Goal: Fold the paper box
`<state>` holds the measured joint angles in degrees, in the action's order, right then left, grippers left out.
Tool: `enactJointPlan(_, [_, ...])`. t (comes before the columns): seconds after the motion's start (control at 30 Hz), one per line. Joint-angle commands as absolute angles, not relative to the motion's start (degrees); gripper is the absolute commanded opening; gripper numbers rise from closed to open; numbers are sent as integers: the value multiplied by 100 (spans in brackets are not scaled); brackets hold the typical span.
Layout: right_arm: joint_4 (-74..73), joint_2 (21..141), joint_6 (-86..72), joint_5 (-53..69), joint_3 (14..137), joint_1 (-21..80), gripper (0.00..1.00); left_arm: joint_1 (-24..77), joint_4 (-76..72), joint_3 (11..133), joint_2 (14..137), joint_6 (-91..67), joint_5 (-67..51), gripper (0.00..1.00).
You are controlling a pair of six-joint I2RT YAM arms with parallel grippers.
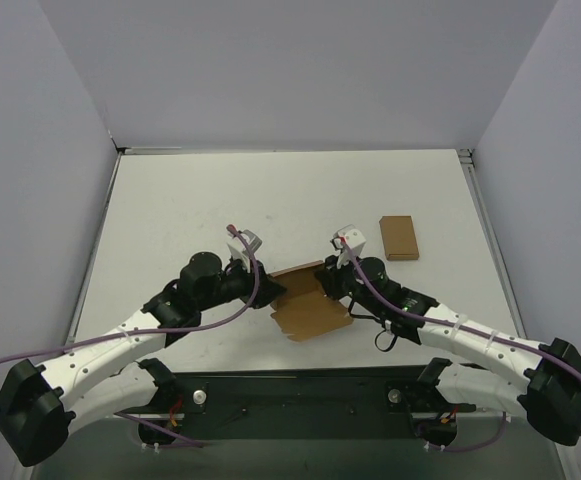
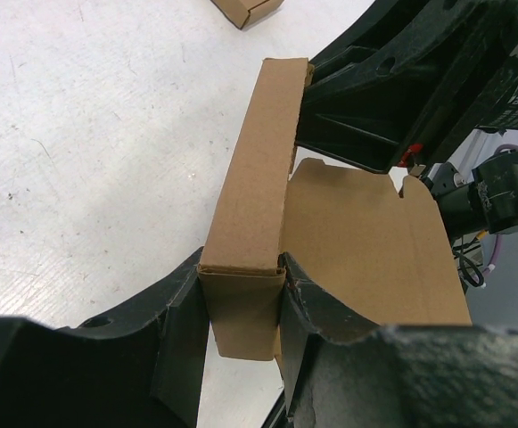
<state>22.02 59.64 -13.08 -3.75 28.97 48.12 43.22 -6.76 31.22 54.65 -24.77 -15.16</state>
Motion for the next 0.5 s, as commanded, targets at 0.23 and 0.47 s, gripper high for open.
enactJointPlan(0.23, [1380, 5889, -1960, 395, 3507, 4720, 43, 4324, -519, 3560, 5546, -2610, -1064, 22])
enactJointPlan(0.47, [1362, 5651, -2048, 159, 3340, 4667, 52, 4324, -580, 3516, 5484, -2602, -1072, 22])
